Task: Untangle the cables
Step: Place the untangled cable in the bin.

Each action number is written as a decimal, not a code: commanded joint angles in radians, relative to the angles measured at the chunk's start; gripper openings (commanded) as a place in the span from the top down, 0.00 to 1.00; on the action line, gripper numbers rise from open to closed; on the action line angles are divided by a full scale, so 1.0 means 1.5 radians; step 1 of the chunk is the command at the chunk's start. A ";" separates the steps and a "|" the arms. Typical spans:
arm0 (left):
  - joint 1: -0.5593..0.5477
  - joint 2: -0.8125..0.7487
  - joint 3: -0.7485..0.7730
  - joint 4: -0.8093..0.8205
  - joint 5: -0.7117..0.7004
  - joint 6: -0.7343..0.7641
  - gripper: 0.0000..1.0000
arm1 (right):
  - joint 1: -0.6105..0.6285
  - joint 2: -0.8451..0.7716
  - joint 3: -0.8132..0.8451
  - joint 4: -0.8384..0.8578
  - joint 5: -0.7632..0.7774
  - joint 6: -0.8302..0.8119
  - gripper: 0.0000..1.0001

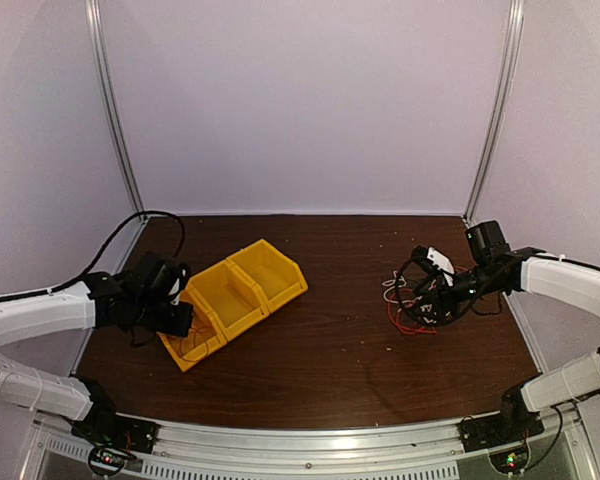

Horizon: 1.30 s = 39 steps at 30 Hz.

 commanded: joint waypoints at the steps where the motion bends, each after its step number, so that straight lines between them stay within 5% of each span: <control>1: 0.014 0.012 0.010 0.017 -0.001 0.000 0.88 | -0.001 -0.006 0.007 -0.006 -0.003 -0.006 0.33; 5: 0.017 0.033 0.036 -0.005 0.002 0.006 0.59 | -0.001 -0.004 0.007 -0.008 -0.003 -0.008 0.33; 13: 0.016 -0.017 0.074 0.008 0.046 0.071 0.42 | -0.001 -0.005 0.006 -0.008 0.000 -0.010 0.33; 22: -0.059 -0.040 0.056 0.009 0.194 0.087 0.50 | -0.001 0.012 0.009 -0.008 0.004 -0.014 0.33; 28: -0.169 0.051 0.084 -0.050 0.113 0.010 0.44 | -0.001 0.024 0.013 -0.011 0.003 -0.017 0.33; 39: -0.252 0.178 0.110 -0.118 0.009 -0.045 0.46 | 0.001 0.033 0.016 -0.017 0.000 -0.020 0.33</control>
